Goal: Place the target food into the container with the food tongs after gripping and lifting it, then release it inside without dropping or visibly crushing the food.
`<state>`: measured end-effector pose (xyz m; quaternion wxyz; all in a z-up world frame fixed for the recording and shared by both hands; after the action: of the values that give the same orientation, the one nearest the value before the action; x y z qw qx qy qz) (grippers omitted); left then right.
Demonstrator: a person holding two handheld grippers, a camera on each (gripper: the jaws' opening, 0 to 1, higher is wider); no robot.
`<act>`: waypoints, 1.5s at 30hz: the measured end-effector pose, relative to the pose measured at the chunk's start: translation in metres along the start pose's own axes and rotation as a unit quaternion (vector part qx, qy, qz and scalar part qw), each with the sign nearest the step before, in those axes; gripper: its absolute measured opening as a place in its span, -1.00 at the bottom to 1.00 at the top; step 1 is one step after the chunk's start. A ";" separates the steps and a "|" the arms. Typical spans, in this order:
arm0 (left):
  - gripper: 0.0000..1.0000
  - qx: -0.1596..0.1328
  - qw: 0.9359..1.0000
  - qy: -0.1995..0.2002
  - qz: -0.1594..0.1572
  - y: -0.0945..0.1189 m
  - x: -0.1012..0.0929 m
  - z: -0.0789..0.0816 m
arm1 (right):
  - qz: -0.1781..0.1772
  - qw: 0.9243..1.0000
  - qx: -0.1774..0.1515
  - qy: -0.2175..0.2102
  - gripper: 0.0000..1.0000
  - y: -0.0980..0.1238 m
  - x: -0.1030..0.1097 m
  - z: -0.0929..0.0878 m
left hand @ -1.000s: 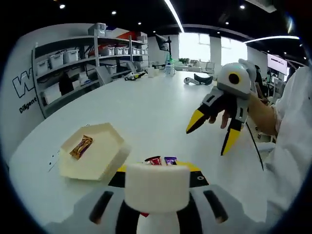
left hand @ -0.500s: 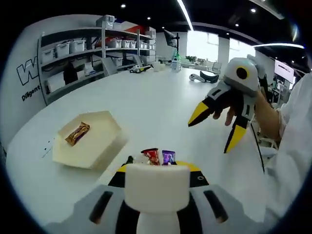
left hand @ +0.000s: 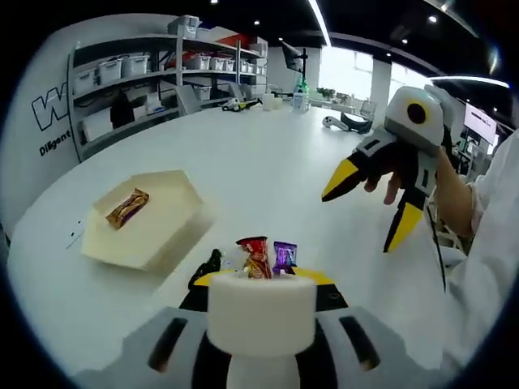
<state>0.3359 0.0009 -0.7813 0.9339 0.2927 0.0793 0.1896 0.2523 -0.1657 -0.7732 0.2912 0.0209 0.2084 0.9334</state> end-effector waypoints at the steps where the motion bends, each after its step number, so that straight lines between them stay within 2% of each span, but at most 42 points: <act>1: -0.55 0.000 1.000 0.001 0.000 -0.001 0.002 0.001 | 0.000 1.000 0.000 0.000 -0.19 0.000 0.000 0.000; 9: -0.55 0.003 1.000 -0.002 -0.004 -0.004 0.006 0.003 | -0.001 1.000 -0.001 0.001 -0.19 0.001 0.001 0.000; 13: -0.57 0.015 0.999 -0.030 -0.008 -0.004 0.006 0.003 | -0.002 1.000 0.000 0.000 -0.19 0.001 0.000 0.000; 16: -0.57 0.021 0.998 -0.048 -0.024 -0.004 0.005 0.005 | -0.002 1.000 0.000 -0.001 -0.19 0.002 0.000 0.000; 27: -0.55 0.019 0.999 -0.047 -0.015 -0.017 0.008 0.017 | -0.003 1.000 -0.001 -0.002 -0.19 0.004 -0.001 -0.001; 39: -0.53 0.043 0.998 -0.042 -0.021 -0.028 0.011 0.012 | -0.005 1.000 -0.001 -0.006 -0.19 0.005 -0.003 -0.004; 45: -0.53 0.044 0.998 -0.034 -0.026 -0.031 0.013 0.012 | -0.004 1.000 -0.001 -0.006 -0.19 0.005 -0.003 -0.004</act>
<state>0.3604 -0.0231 -0.7897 0.9268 0.3376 0.0628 0.1518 0.2512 -0.1730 -0.7746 0.2966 0.0250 0.2062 0.9322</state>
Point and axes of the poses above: the point that each gripper's makers call its tool centre point, and the gripper's own axes: y roughly backward along the fingers, x roughly to its left, z roughly out of its top, the point moved 8 cm from there along y, roughly backward along the fingers
